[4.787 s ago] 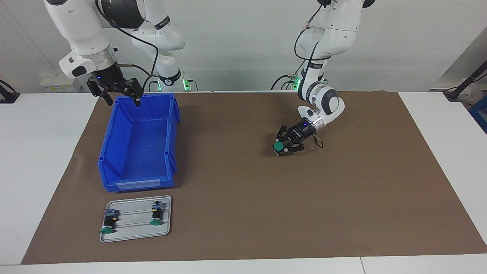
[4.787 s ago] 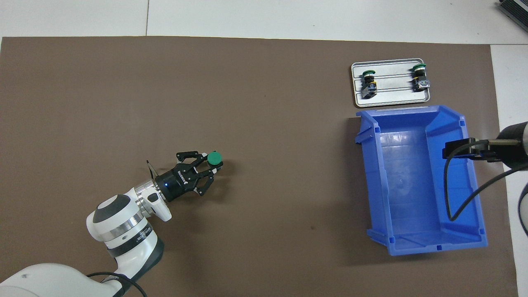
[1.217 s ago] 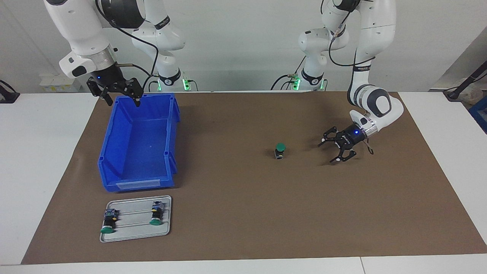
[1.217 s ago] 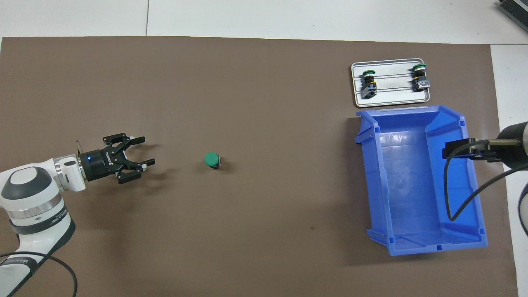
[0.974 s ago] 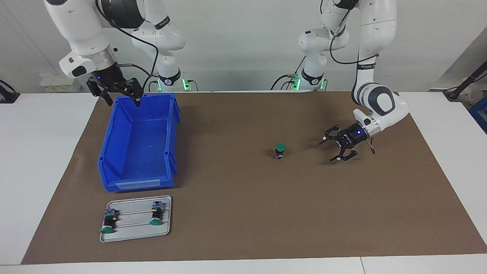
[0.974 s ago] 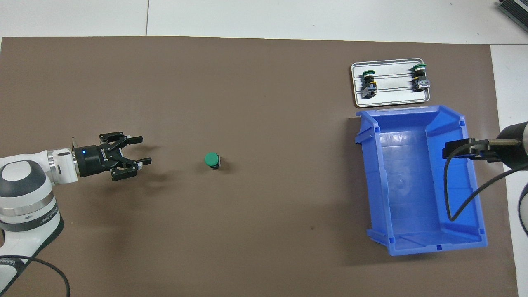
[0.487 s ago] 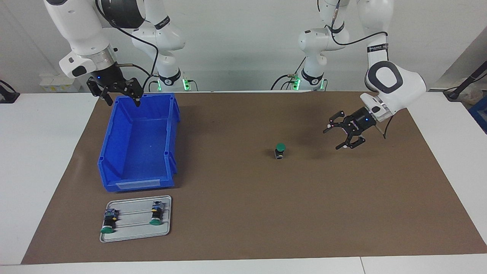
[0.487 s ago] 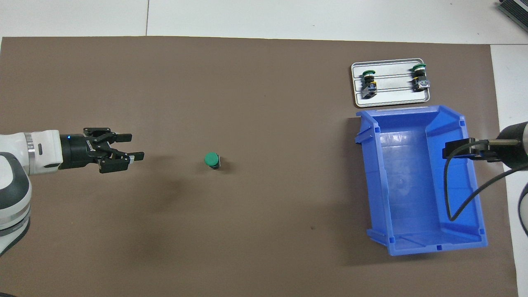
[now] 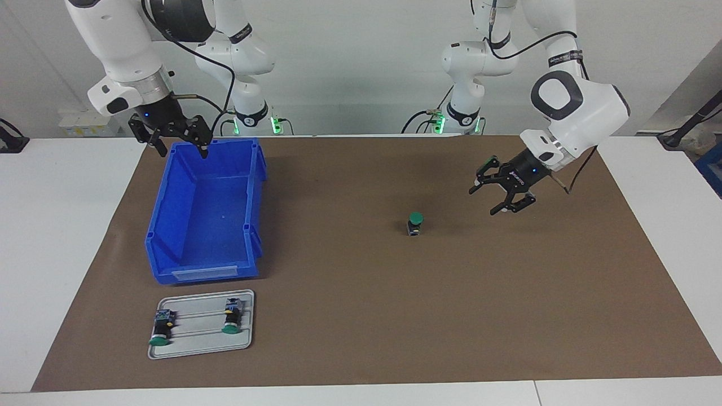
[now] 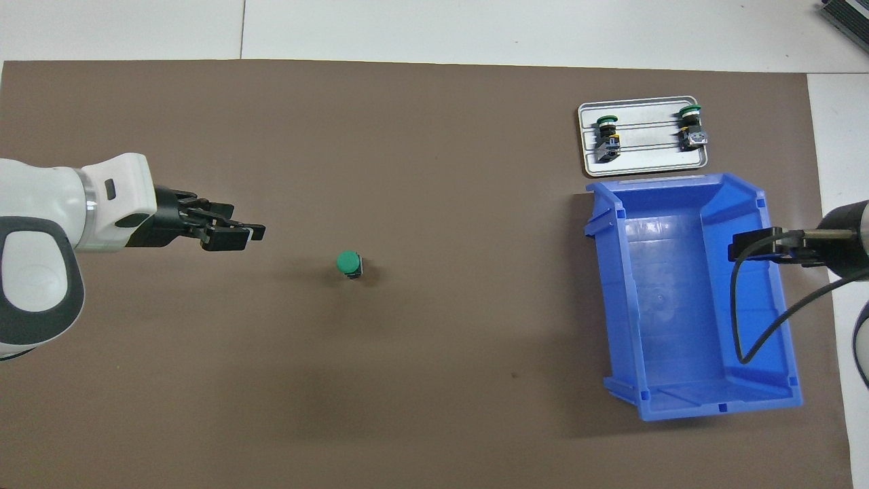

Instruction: Place and press button with both arms

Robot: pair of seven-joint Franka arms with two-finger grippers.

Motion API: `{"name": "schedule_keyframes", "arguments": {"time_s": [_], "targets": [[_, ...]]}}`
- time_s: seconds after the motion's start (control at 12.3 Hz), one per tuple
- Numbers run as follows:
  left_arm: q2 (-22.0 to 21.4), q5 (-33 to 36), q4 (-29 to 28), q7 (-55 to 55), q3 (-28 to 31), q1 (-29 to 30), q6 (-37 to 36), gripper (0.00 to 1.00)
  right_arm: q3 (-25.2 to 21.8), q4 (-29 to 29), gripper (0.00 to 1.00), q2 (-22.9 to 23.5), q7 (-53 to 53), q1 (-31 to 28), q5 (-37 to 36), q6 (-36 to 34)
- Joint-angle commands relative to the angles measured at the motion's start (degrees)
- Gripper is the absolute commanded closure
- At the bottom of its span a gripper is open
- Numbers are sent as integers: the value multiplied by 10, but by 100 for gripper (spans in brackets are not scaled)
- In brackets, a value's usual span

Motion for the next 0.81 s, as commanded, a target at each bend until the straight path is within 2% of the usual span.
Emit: {"name": "schedule_keyframes", "arguments": {"time_s": [0.0,0.08,0.16,0.24,0.32,0.41,0.57,0.73], "targets": [[28,109,53,-163,6,-59,8,27,2,-4,1,-7,-11,-3,0,0],[32,140,62,-223,7,-78,7,30,2,-5,1,-7,-11,-3,0,0],[33,168,70,-272,6,-94,-1,40,2,-5,1,-7,-11,-3,0,0],[33,188,71,-306,6,-108,-10,56,2,-5,1,-7,-11,-3,0,0],[33,190,71,-329,6,-119,-33,81,2,-5,1,-7,-11,-3,0,0],[34,190,71,-353,6,-128,-42,100,2,-5,1,-7,-11,-3,0,0],[52,191,70,-395,7,-158,-33,100,2,-4,1,-7,-11,-3,0,0],[54,226,58,-438,5,-171,1,100,2,-5,1,-7,-11,-3,0,0]]}}
